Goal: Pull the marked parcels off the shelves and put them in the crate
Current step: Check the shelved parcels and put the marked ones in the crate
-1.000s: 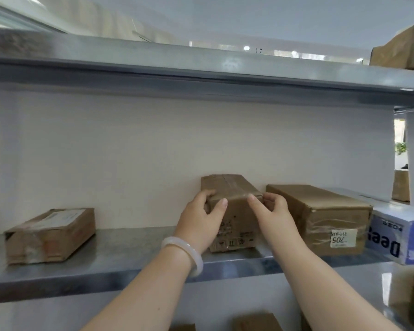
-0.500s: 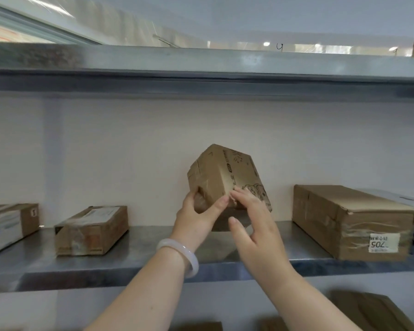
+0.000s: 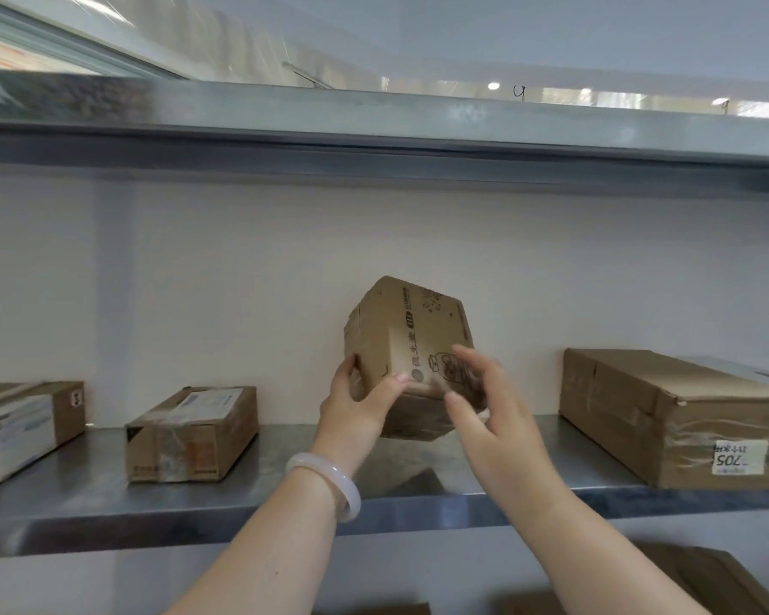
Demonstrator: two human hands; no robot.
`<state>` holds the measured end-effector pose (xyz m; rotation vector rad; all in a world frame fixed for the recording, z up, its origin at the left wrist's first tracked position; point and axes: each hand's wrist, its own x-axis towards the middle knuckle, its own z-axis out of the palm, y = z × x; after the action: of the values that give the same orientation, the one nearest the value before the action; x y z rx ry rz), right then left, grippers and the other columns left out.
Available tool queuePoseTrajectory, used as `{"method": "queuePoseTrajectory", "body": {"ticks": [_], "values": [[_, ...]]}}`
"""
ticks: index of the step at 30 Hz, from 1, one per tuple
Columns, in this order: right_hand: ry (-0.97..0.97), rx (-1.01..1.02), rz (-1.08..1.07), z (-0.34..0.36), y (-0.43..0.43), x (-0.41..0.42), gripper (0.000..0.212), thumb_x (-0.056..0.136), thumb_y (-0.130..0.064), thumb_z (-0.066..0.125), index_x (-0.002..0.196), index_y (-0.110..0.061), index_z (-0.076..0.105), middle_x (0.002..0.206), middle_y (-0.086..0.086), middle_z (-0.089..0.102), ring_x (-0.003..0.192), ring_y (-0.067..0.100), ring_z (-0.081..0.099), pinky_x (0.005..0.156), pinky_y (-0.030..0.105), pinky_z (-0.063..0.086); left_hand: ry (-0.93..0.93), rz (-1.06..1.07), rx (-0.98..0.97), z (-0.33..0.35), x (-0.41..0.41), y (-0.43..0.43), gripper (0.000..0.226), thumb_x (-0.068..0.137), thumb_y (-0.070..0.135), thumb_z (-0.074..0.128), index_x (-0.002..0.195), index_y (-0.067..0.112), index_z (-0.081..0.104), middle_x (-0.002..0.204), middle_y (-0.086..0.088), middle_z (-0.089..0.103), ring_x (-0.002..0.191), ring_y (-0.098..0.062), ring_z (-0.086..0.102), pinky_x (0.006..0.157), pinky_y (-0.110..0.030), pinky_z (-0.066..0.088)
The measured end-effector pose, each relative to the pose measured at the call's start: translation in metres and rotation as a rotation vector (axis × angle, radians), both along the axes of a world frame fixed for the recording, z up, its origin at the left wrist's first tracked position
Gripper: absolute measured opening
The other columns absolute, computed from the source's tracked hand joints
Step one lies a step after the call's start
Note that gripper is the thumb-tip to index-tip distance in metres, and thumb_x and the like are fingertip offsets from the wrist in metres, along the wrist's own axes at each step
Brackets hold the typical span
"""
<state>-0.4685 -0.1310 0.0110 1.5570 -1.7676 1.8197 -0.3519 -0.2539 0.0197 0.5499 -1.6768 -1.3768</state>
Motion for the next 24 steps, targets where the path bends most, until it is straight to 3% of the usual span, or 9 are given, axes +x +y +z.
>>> {"method": "queuePoseTrajectory", "body": {"ticks": [3, 6, 8, 10, 14, 17, 20, 22, 24], "values": [[-0.249, 0.034, -0.023, 0.011, 0.005, -0.013, 0.052, 0.094, -0.039, 0.058, 0.141, -0.044, 0.038, 0.133, -0.034, 0.039, 0.123, -0.01, 0.039, 0.101, 0.017, 0.032, 0.111, -0.133, 0.09, -0.003, 0.002, -0.002, 0.093, 0.056, 0.067, 0.073, 0.139, 0.039, 0.042, 0.127, 0.005, 0.062, 0.113, -0.016, 0.062, 0.104, -0.042, 0.048], [-0.33, 0.081, 0.117, 0.012, 0.006, -0.014, 0.021, 0.096, -0.038, 0.054, 0.114, -0.048, 0.059, 0.109, -0.035, 0.064, 0.098, -0.02, 0.055, 0.074, 0.001, 0.042, 0.077, -0.21, 0.095, -0.006, -0.001, 0.001, 0.078, 0.064, 0.067, 0.063, 0.137, 0.044, 0.047, 0.126, 0.007, 0.064, 0.118, -0.014, 0.059, 0.107, -0.04, 0.045], [-0.3, 0.04, 0.12, 0.01, 0.006, -0.011, 0.026, 0.096, -0.035, 0.055, 0.119, -0.048, 0.058, 0.109, -0.03, 0.066, 0.101, -0.016, 0.057, 0.071, 0.001, 0.043, 0.019, -0.13, -0.029, -0.008, -0.004, 0.0, 0.05, 0.079, 0.059, 0.052, 0.128, 0.049, 0.053, 0.12, 0.018, 0.066, 0.115, 0.001, 0.057, 0.102, -0.018, 0.042], [-0.258, -0.019, 0.099, 0.009, 0.007, -0.01, 0.042, 0.095, -0.034, 0.057, 0.136, -0.042, 0.049, 0.126, -0.026, 0.059, 0.114, -0.013, 0.051, 0.083, 0.003, 0.042, 0.028, -0.024, -0.173, -0.006, -0.003, -0.001, 0.028, 0.097, 0.036, 0.048, 0.12, 0.05, 0.056, 0.108, 0.029, 0.067, 0.103, 0.013, 0.058, 0.081, 0.0, 0.04], [-0.078, 0.003, -0.029, 0.009, 0.007, -0.002, 0.055, 0.09, -0.051, 0.052, 0.143, -0.044, 0.039, 0.144, -0.027, 0.036, 0.133, -0.01, 0.031, 0.104, 0.02, 0.034, 0.067, 0.092, -0.229, 0.001, 0.0, 0.002, 0.045, 0.099, 0.025, 0.054, 0.137, 0.045, 0.043, 0.118, 0.033, 0.058, 0.11, 0.008, 0.056, 0.083, -0.001, 0.038], [0.083, 0.013, -0.098, 0.009, 0.008, 0.009, 0.05, 0.088, -0.059, 0.047, 0.137, -0.055, 0.038, 0.145, -0.033, 0.029, 0.137, -0.008, 0.021, 0.105, 0.026, 0.041, 0.056, 0.02, -0.249, 0.007, 0.0, 0.008, 0.032, 0.087, 0.046, 0.068, 0.113, 0.053, 0.05, 0.103, 0.039, 0.063, 0.099, 0.02, 0.056, 0.074, 0.002, 0.041], [0.235, 0.018, -0.205, 0.009, 0.007, 0.012, 0.046, 0.095, -0.046, 0.045, 0.141, -0.046, 0.041, 0.149, -0.025, 0.031, 0.141, 0.001, 0.02, 0.111, 0.044, 0.034, 0.068, -0.097, -0.142, 0.012, 0.0, 0.011, 0.068, 0.057, 0.069, 0.075, 0.117, 0.043, 0.056, 0.114, 0.019, 0.067, 0.103, 0.006, 0.063, 0.087, -0.013, 0.05], [0.254, 0.028, -0.212, 0.009, 0.007, 0.011, 0.045, 0.095, -0.041, 0.048, 0.138, -0.049, 0.041, 0.148, -0.025, 0.032, 0.14, 0.001, 0.022, 0.11, 0.043, 0.036, 0.031, -0.117, -0.066, 0.014, 0.001, 0.009, 0.087, 0.051, 0.07, 0.072, 0.13, 0.041, 0.051, 0.12, 0.014, 0.066, 0.11, -0.008, 0.064, 0.1, -0.035, 0.049], [0.165, 0.014, -0.169, 0.009, 0.008, 0.008, 0.048, 0.094, -0.032, 0.056, 0.131, -0.058, 0.04, 0.146, -0.029, 0.03, 0.138, 0.001, 0.027, 0.1, 0.03, 0.045, 0.003, -0.073, -0.005, 0.014, 0.004, 0.007, 0.09, 0.055, 0.068, 0.072, 0.137, 0.041, 0.044, 0.12, 0.015, 0.066, 0.108, -0.008, 0.064, 0.097, -0.037, 0.049]]}}
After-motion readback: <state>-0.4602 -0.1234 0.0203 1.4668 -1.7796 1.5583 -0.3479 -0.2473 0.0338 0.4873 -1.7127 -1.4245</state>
